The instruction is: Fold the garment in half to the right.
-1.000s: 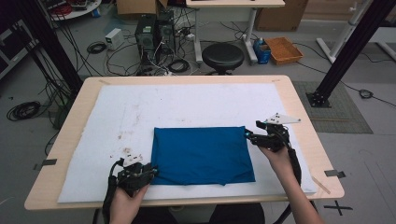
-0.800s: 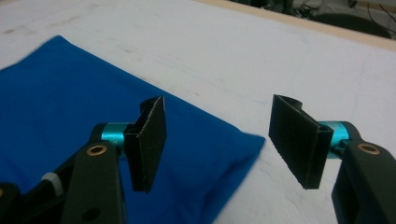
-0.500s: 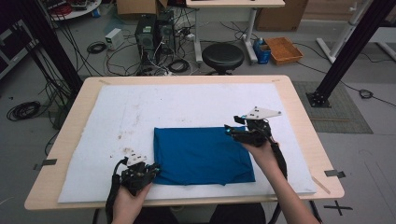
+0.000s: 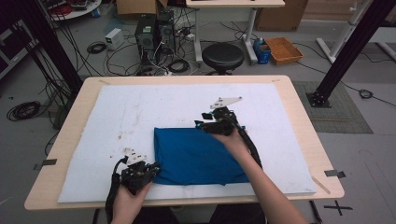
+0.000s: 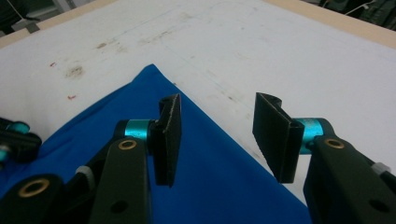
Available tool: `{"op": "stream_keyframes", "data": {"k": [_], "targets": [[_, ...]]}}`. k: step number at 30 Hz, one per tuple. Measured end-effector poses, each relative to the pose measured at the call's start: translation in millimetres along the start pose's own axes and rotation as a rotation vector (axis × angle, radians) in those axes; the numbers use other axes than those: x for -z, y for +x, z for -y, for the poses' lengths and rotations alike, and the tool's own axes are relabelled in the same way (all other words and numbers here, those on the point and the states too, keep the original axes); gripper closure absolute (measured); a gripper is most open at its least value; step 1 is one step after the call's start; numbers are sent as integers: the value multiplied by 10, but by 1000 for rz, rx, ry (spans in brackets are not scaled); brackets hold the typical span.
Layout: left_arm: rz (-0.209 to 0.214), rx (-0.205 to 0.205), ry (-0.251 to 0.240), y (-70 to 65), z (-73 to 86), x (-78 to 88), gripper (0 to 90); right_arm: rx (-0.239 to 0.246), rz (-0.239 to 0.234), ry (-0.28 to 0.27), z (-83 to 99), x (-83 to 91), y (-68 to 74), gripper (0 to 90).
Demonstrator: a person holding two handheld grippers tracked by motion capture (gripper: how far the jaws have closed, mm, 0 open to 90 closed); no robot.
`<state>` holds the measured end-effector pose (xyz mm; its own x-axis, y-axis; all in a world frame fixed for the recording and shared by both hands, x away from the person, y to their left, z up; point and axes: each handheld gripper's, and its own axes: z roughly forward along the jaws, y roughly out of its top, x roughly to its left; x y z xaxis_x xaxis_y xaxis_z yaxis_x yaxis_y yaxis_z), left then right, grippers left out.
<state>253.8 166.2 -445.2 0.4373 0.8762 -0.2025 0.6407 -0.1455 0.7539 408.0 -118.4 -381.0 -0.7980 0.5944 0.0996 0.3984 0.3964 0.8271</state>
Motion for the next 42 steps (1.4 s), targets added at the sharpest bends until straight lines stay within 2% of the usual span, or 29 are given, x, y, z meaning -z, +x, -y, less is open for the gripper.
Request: {"op": "stream_keyframes", "data": {"k": [9,14,20,23,28,30,36,38,42], "targets": [[7,1,-7,27,3,18,844,36,-51,59,-247,-615,260,556],[10,8,-7,38,4,28,843,33,-81,85,-323,-919,347,580],[13,7,-10,52,9,36,843,43,-72,134,-393,-1241,451,645],[17,7,-8,50,10,34,843,42,-66,134,-414,-1350,498,674],[20,5,-8,55,11,35,843,52,-50,180,-413,-1511,549,697],[19,6,-9,55,12,35,843,64,-29,202,-407,-1569,562,707],[19,2,-8,60,12,38,843,76,-26,253,-351,-1719,586,733],[20,2,-8,61,13,37,844,74,-30,246,-353,-1726,595,774],[21,3,-12,55,12,44,849,106,-21,249,-363,-1715,629,874]]}}
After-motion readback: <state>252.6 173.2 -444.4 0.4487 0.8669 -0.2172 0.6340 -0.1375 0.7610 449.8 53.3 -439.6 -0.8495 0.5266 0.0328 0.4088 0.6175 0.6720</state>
